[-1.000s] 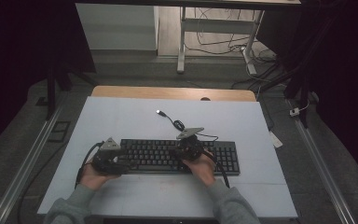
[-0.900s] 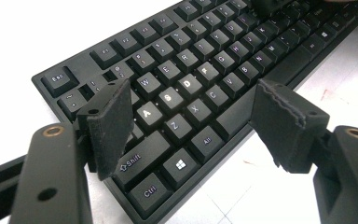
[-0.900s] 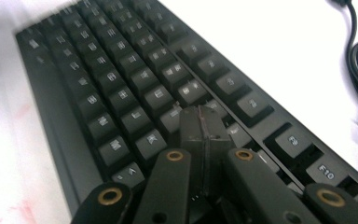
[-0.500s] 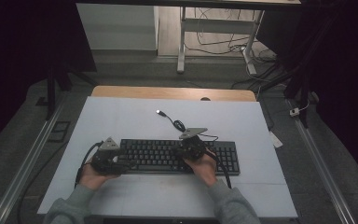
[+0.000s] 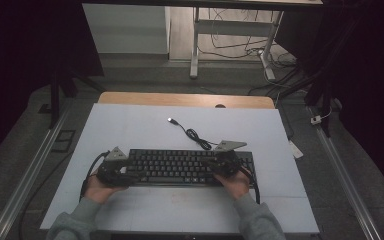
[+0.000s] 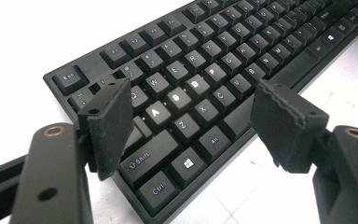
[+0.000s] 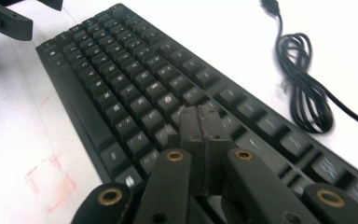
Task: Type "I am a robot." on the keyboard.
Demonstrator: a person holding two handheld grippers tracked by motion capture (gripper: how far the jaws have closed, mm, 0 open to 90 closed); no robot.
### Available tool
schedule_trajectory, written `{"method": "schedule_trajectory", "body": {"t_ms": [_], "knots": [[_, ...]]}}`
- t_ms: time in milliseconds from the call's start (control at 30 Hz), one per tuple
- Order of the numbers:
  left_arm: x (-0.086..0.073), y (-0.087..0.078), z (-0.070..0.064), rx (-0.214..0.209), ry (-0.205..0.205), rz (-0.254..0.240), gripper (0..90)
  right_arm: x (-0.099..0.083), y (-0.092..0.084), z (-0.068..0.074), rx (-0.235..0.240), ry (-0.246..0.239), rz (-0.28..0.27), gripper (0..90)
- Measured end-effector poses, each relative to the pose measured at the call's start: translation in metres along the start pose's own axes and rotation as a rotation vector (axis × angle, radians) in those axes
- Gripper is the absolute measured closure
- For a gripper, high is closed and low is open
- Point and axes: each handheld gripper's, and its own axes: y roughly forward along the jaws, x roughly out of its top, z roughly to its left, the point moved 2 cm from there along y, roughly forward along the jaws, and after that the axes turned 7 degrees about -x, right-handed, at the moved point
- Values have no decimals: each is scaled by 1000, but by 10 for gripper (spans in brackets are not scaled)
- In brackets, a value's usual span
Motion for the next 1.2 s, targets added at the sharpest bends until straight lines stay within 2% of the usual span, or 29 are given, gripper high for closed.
{"method": "schedule_trajectory", "body": {"t_ms": [67, 367, 467, 667, 933, 1200], "knots": [[0, 0, 0, -1, 2, 3, 300, -4, -5, -2, -3, 3, -7, 885], [0, 0, 0, 2, 2, -3, 300, -13, -17, -2, -8, -11, -14, 635], [0, 0, 0, 1, -1, -3, 300, -15, -21, -2, -14, -21, -21, 588], [1, -1, 1, 6, -3, -14, 303, -17, -25, -3, -16, -27, -37, 547], [4, -1, 0, 4, -10, -34, 317, -17, -25, -2, -16, -34, -45, 544], [14, 5, -9, -19, 21, -48, 350, -16, -24, -3, -16, -33, -47, 543]]}}
